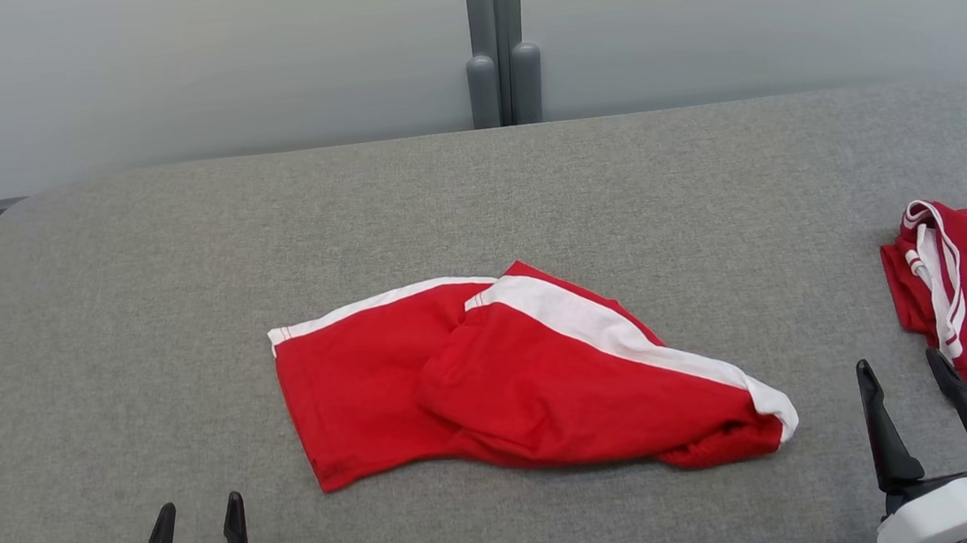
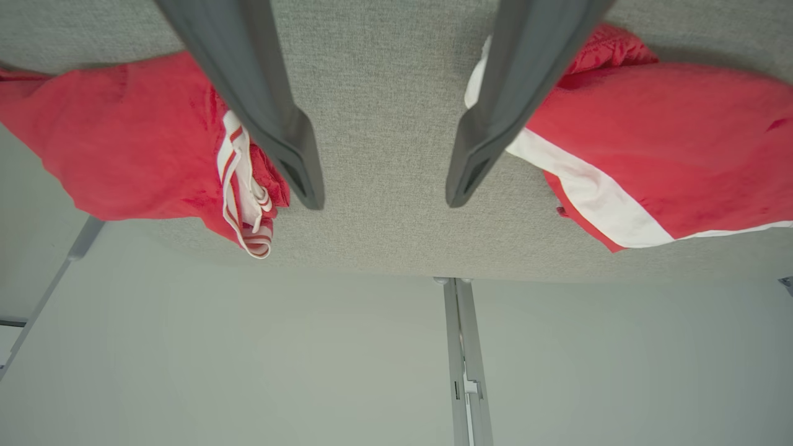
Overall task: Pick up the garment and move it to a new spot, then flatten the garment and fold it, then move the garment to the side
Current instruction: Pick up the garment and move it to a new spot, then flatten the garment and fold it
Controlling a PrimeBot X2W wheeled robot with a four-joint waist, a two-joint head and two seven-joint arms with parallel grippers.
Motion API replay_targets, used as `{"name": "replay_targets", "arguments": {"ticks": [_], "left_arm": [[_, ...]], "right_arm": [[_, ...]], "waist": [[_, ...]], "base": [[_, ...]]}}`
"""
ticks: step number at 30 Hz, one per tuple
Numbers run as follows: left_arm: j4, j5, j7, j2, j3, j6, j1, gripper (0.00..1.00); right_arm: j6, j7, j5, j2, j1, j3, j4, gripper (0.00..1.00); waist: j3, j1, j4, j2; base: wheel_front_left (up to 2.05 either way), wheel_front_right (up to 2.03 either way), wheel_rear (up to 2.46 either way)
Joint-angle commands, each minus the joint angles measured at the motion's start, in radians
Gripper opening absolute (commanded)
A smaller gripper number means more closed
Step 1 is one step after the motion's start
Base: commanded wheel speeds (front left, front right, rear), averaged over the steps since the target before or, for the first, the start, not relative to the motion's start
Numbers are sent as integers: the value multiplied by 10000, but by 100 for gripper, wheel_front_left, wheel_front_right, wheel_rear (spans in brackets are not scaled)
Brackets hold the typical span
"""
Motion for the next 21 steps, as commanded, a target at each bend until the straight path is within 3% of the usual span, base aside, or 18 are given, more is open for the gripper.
{"name": "replay_targets", "arguments": {"ticks": [1,5,11,21], "left_arm": [[48,256,-26,-140,273,-170,191,100],[75,804,-25,-518,776,-501,411,100],[98,1169,-25,-835,927,-659,300,100],[61,1295,-25,-828,812,-681,266,100]], "right_arm": [[-15,-27,-48,14,142,-52,31,100],[-15,-27,-77,53,208,-161,89,100],[-15,-27,-87,69,136,-202,152,100],[-15,-27,-66,92,33,-190,242,100]], "waist": [[-45,0,-26,-1],[-80,0,-92,-1],[30,0,-145,-1],[38,0,-224,-1]], "base": [[0,0,0],[0,0,0],[0,0,0],[0,0,0]]}}
